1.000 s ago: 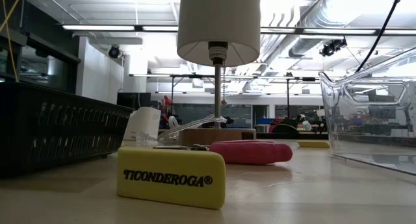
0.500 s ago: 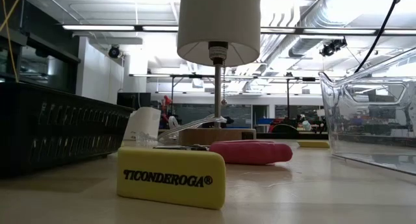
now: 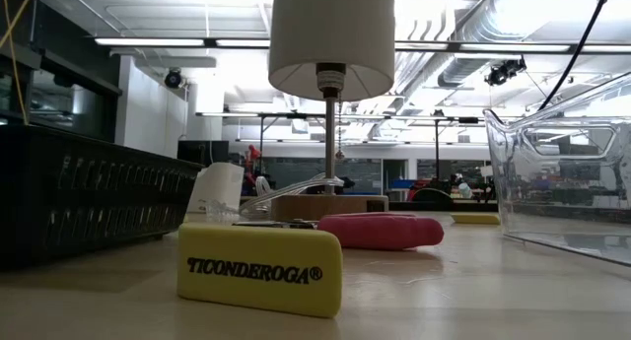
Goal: Pick & Place School Supplies
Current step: Put the pink hole puncher into the transparent bin
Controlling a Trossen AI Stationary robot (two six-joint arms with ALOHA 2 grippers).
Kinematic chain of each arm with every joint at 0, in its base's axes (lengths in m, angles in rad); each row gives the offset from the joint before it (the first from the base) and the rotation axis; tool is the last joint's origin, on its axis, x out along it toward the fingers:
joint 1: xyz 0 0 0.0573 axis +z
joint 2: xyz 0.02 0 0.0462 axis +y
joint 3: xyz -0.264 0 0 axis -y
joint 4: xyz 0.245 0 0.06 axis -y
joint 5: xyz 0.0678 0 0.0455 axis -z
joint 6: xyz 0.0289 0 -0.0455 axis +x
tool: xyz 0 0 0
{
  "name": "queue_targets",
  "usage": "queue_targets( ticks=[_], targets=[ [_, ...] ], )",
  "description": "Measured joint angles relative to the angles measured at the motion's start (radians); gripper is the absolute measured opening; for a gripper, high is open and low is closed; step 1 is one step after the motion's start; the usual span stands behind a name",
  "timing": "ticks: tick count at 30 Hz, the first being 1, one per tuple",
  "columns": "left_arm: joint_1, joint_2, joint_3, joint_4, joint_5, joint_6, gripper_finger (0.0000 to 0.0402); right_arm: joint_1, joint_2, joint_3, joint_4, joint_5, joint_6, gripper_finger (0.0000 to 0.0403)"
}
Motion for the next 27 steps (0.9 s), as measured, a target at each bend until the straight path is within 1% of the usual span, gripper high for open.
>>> queue_targets(
  ticks=[13,21,27],
  targets=[
    [0.002,0.000,0.001,0.000,0.015,0.000,0.0042,-0.006,0.000,0.000,0.007,-0.023,-0.051,0.0110],
    [0.002,0.000,0.001,0.000,0.018,0.004,0.0042,-0.008,0.000,0.000,0.007,-0.037,-0.051,0.0071],
    [0.002,0.000,0.001,0.000,0.018,0.004,0.0042,-0.008,0.000,0.000,0.007,-0.044,-0.047,0.0076]
  ],
)
